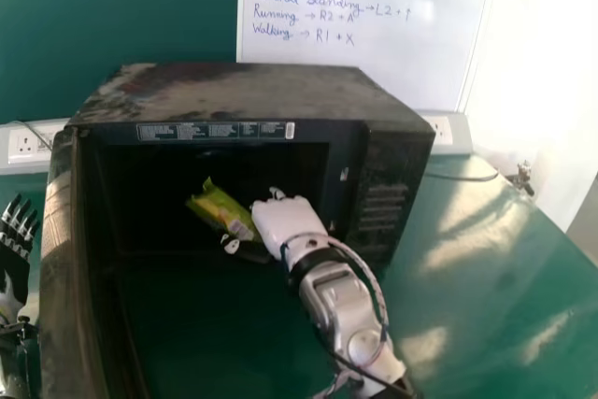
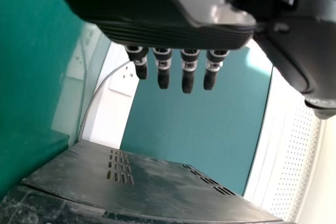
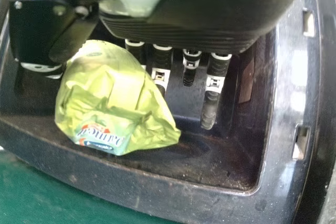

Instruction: Put biscuit inside oven

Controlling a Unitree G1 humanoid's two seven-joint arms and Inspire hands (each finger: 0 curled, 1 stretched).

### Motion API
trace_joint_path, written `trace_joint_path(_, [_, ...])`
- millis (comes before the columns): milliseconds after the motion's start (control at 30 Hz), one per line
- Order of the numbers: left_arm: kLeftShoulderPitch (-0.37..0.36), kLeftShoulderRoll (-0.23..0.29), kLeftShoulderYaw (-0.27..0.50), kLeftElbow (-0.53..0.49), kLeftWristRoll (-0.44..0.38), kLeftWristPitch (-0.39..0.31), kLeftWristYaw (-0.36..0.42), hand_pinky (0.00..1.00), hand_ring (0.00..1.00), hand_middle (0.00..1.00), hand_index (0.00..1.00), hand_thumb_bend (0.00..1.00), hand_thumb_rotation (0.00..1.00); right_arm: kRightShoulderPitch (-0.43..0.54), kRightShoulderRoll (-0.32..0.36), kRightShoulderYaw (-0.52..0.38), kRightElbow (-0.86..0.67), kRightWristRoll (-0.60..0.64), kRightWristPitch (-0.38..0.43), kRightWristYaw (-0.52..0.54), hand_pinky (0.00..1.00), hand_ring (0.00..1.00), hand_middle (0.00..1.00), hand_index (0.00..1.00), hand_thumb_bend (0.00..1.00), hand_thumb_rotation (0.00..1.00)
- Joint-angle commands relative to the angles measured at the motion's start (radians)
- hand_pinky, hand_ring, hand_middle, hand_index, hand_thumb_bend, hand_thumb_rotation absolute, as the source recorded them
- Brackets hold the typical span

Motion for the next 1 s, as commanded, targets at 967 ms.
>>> trace_joint_path(967, [0.086, -0.102, -0.001, 0.058, -0.016, -0.005, 0.003, 0.36, 0.57, 0.65, 0.74, 0.28, 0.74, -0.273, 0.058, 0.076, 0.472, 0.156, 0.008, -0.361, 0.51, 0.50, 0.51, 0.48, 0.53, 0.00])
